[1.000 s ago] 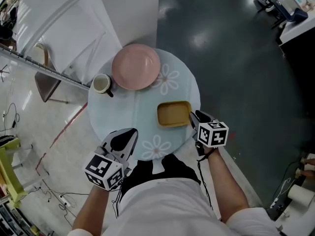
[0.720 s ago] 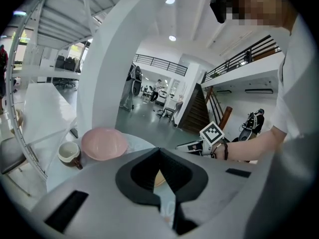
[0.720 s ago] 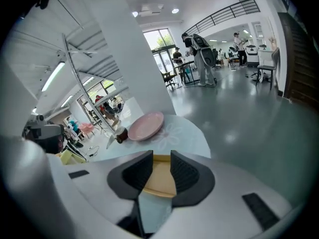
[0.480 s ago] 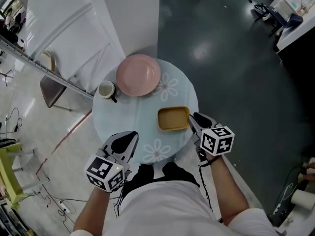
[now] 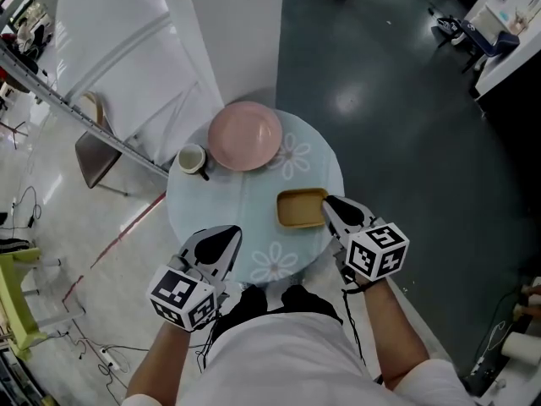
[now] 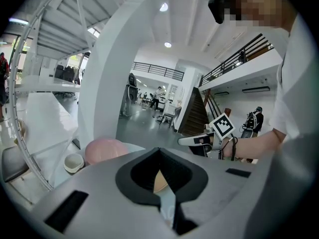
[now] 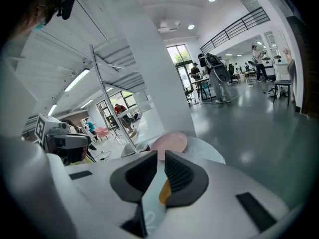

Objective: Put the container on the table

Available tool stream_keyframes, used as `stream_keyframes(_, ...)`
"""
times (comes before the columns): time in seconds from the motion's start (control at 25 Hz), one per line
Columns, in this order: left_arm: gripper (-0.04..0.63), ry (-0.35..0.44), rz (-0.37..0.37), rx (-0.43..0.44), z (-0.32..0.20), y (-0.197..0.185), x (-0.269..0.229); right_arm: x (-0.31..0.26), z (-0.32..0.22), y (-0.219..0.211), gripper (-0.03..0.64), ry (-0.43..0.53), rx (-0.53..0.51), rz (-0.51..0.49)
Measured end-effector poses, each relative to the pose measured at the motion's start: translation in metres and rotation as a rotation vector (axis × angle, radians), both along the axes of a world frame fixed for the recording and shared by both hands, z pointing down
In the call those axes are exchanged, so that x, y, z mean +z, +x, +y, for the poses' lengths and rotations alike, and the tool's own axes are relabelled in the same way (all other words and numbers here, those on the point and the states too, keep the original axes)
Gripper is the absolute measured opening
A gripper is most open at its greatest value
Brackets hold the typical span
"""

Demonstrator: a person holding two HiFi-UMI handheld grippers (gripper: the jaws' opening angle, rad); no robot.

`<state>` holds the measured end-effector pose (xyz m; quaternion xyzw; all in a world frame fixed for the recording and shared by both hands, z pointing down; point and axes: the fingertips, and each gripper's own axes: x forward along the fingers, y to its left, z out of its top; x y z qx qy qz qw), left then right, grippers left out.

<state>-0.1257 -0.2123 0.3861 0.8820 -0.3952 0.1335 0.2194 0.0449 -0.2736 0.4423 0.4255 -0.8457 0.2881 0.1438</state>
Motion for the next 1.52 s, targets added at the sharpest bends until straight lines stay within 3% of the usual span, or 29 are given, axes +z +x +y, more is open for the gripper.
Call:
stream_keyframes(0.88, 0.021, 0.041, 0.015, 0.006, 0.01, -0.023, -0.017, -0.036, 0.032, -0.052, 0.034, 0.087, -0.097, 0.015)
stream_keyframes(1.52, 0.021, 0.042, 0.031, 0.001, 0.004, -0.03, -0.016, -0.035, 0.035, -0.073, 0.025, 0.092, -0.133, 0.022)
